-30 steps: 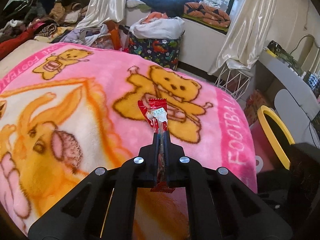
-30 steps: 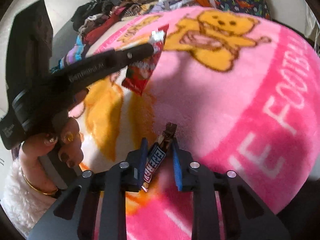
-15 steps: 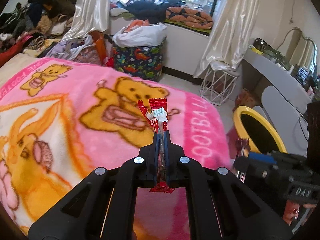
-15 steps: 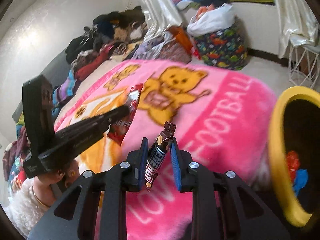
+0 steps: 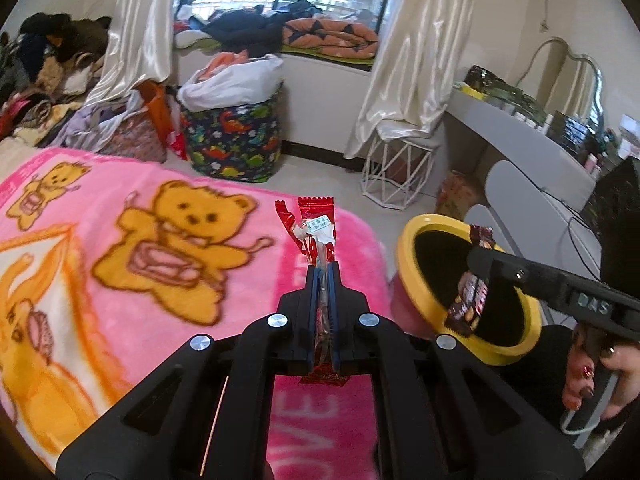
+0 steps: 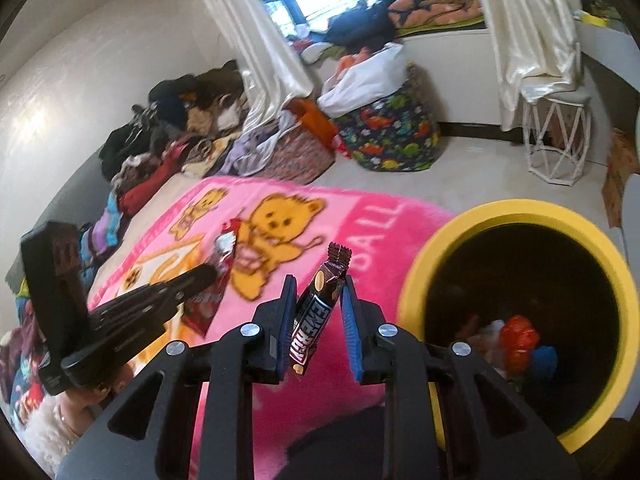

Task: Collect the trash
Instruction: 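Carry the candy wrapper and chocolate bar over the yellow-rimmed bin, then open both grippers to drop the wrapper and chocolate bar into the bin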

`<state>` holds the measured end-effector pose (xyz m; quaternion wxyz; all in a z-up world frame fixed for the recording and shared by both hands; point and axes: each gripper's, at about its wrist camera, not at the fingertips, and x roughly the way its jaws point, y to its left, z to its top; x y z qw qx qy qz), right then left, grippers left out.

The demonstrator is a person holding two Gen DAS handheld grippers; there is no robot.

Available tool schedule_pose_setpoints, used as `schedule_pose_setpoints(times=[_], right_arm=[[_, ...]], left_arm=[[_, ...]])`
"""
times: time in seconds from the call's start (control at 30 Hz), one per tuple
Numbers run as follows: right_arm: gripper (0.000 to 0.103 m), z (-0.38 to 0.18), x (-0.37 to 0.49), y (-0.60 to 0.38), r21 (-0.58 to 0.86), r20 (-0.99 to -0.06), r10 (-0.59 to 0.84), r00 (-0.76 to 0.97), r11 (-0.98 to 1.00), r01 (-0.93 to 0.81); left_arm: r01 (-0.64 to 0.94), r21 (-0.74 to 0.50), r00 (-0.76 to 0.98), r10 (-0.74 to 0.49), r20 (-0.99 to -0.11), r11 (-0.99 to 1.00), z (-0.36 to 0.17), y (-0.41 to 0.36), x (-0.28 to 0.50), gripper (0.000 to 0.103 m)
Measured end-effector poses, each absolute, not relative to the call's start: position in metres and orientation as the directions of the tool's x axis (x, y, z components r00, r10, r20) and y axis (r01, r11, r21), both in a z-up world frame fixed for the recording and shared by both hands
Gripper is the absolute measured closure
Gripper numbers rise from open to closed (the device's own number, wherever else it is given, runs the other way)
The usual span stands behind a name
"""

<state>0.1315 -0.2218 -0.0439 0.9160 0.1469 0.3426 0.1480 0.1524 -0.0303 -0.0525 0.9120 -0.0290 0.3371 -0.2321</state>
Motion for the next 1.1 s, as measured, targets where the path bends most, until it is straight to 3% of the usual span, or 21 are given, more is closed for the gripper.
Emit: schedule_pose_setpoints(times=[0.83, 1.07, 1.1], right_arm=[[0.081, -0.062, 0.12, -0.361, 0.36, -0.616, 0.132, 0.777, 0.924, 0.128], [0.079, -0.069, 0.116, -0.387, 0.411, -0.619, 0.138, 0.773, 0.896, 0.169], [0.071, -0.071, 0.115, -0.391, 0.431, -0.615, 0.148, 0.775, 0.886, 0.173]], left_arm=[[0.628, -0.166, 0.51, -0.564, -0.65, 0.76, -0.068, -0.173, 0.138, 0.101], [0.652, -0.173, 0.455, -0.563, -0.69, 0.738, -0.085, -0.203, 0.142, 0.1], [0.652, -0.179, 0.447, -0.565, -0.694, 0.736, -0.087, -0.206, 0.144, 0.1]])
